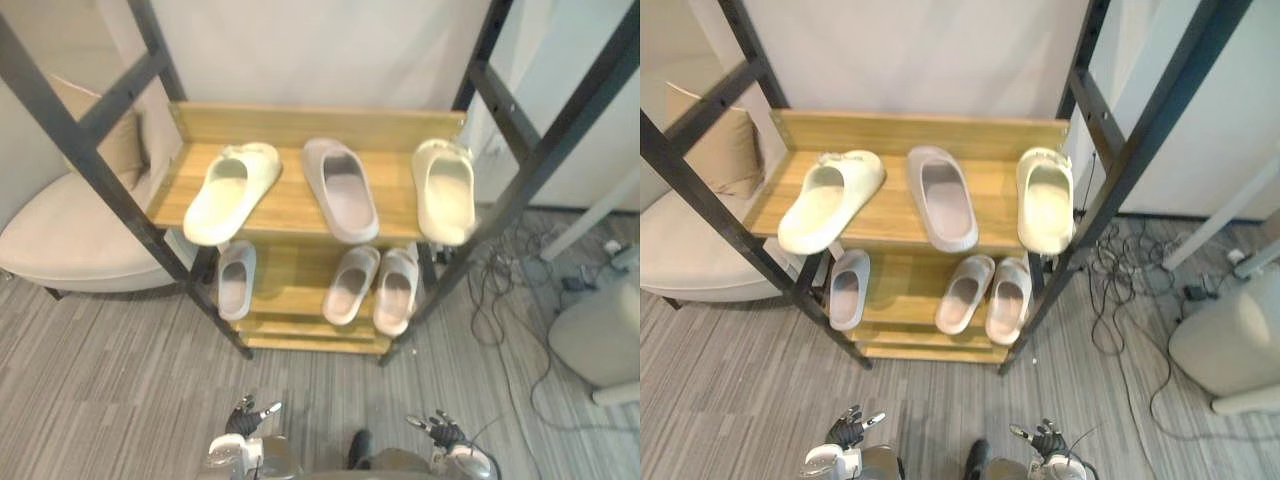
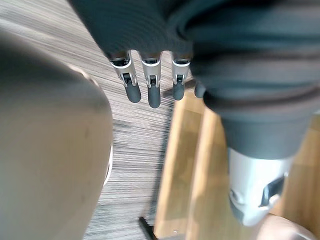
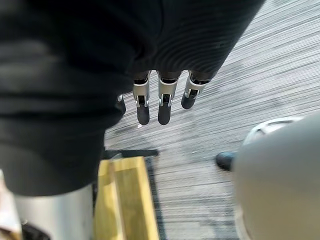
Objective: Organize the slippers on the shoe rack
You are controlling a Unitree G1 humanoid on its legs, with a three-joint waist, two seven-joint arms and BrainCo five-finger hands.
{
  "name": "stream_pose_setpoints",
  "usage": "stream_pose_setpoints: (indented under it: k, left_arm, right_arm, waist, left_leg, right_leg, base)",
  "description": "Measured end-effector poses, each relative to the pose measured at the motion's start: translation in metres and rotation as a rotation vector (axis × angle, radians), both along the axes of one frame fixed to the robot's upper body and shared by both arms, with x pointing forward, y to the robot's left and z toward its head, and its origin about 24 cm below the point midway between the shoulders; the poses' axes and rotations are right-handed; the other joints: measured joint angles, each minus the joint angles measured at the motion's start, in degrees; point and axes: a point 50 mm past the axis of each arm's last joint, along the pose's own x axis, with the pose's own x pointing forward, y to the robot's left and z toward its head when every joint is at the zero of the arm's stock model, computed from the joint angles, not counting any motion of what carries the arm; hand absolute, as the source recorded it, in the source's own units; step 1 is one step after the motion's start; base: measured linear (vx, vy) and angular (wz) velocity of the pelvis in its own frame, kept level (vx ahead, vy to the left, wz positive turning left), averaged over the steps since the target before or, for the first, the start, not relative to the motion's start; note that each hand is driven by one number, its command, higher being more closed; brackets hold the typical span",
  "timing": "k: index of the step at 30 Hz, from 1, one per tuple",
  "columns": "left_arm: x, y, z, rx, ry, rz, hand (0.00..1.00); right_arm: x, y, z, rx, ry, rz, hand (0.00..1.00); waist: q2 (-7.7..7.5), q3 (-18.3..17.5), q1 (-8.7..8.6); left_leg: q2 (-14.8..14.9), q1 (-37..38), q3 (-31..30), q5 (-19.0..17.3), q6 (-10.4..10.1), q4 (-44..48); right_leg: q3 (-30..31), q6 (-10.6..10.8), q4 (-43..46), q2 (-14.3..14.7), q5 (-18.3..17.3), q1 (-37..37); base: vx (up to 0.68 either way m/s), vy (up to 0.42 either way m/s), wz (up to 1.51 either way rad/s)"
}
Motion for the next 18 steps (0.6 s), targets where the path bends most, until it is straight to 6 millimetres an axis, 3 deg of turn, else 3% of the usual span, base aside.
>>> stream_pose_setpoints:
  k: [1,2,5,8,18]
  left_arm:
    - [0.001,0.001,0.000,0.002,-0.002,0.001,0.00]
    - [-0.002,0.004,0.000,0.010,0.007,0.003,0.00]
    - [-0.001,0.010,0.000,0.028,0.012,-0.011,0.00]
    - [-0.008,0.010,-0.003,0.029,0.042,-0.020,0.00]
    - [-0.012,0.009,-0.005,0.037,0.062,-0.043,0.00]
  right_arm:
    - [0.000,0.001,0.000,0.005,0.001,-0.006,0.00]
    - [-0.003,0.003,-0.001,0.012,0.004,-0.020,0.00]
    - [-0.007,0.008,-0.004,0.028,0.020,-0.021,0.00]
    - [-0.009,0.008,-0.004,0.032,0.022,-0.031,0.00]
    - [-0.011,0.011,-0.005,0.036,0.027,-0.018,0.00]
  waist:
    - [-0.17,-0.1,0.16]
    - [-1.69,-0.8,0.28]
    - [-3.24,-0.7,0.13]
    - [-3.05,-1.2,-0.03]
    - [-3.54,-2.5,-0.48]
  left_leg:
    - [-1.9,0.6,-0.9,4.9,-1.9,-6.8]
    - [-4.7,3.1,-0.3,6.8,-1.1,-11.8]
    - [-7.8,5.0,-0.2,7.2,-0.6,-12.9]
    - [-9.4,11.2,1.0,7.6,0.0,-17.6]
    - [-10.5,13.1,2.8,7.8,0.2,-21.8]
  right_leg:
    - [0.8,1.2,0.4,-1.2,0.0,0.0]
    - [1.7,2.3,-0.7,-2.8,0.4,0.1]
    - [2.1,3.9,-3.6,-4.8,1.5,2.6]
    - [3.3,4.0,-4.0,-6.0,1.5,5.5]
    - [5.6,4.5,-5.9,-6.0,1.7,5.1]
  base:
    - [0.26,0.210,-0.10]
    - [0.23,0.156,0.03]
    - [0.20,0.104,0.02]
    - [0.17,0.116,-0.22]
    - [0.04,0.011,-0.15]
